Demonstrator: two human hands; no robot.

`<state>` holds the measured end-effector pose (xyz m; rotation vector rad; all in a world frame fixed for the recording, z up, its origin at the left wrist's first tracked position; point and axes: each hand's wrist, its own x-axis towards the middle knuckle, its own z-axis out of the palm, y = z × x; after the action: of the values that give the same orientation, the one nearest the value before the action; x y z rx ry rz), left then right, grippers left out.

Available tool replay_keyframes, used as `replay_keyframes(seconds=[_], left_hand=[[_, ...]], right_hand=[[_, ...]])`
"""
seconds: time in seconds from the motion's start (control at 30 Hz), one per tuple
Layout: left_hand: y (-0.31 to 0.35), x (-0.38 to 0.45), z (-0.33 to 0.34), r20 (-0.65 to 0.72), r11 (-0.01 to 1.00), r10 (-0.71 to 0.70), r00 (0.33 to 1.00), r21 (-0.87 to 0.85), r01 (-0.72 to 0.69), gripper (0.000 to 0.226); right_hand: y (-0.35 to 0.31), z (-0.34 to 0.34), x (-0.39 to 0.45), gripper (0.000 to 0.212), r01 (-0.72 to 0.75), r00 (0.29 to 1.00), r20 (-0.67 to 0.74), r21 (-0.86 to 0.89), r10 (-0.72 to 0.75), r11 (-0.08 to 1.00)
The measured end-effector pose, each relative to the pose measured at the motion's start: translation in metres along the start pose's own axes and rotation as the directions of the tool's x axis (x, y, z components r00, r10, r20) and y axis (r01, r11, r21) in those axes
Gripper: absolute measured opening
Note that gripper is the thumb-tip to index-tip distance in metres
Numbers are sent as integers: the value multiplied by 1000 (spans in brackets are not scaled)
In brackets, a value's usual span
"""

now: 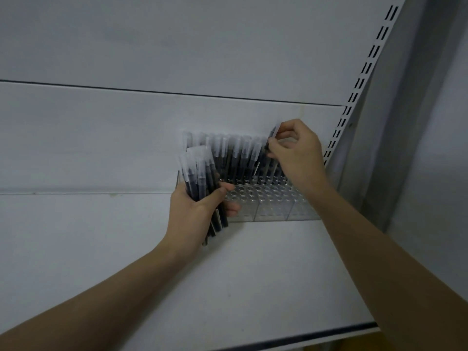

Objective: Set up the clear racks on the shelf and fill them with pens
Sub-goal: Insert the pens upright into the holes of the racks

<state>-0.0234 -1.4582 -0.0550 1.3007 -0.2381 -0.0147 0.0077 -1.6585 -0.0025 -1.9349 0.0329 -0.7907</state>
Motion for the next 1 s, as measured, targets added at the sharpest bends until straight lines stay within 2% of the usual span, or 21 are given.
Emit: replay_keyframes(seconds=[0.07,0.17,0.27,0.33,0.43,0.63,0.77,0.87,1.0], left_hand=[[0,0,-1,7,1000,-3,1000,1,3,11],[2,-1,0,48,999,-28,998,-23,29,9],[2,-3,1,131,996,-76,989,-42,82,10],[2,-4,1,185,992,-121,975,-8,125,15],[2,-6,3,247,981,-190,950,10,193,21],[2,-10,7,280,973,-228,932,42,225,12],[2,-10,9,262,971,-236,936,40,234,20],[0,-9,9,245,968,-249,937,36,248,14],[1,-8,8,250,965,-261,932,56,255,8]], right_hand=[[3,4,-3,15,-11,999,36,-62,13,998],[8,11,-13,13,-30,988,138,-261,68,965],[15,13,-27,13,-45,983,154,-323,99,945],[17,12,-41,19,-24,996,75,-283,47,959],[14,13,-76,14,37,998,-50,-145,-44,989],[13,11,-111,23,-2,988,-150,135,22,991],[14,7,-112,28,-5,994,-106,110,17,994],[17,6,-113,29,0,995,-95,84,8,996],[23,7,-112,29,-47,999,15,56,46,997]])
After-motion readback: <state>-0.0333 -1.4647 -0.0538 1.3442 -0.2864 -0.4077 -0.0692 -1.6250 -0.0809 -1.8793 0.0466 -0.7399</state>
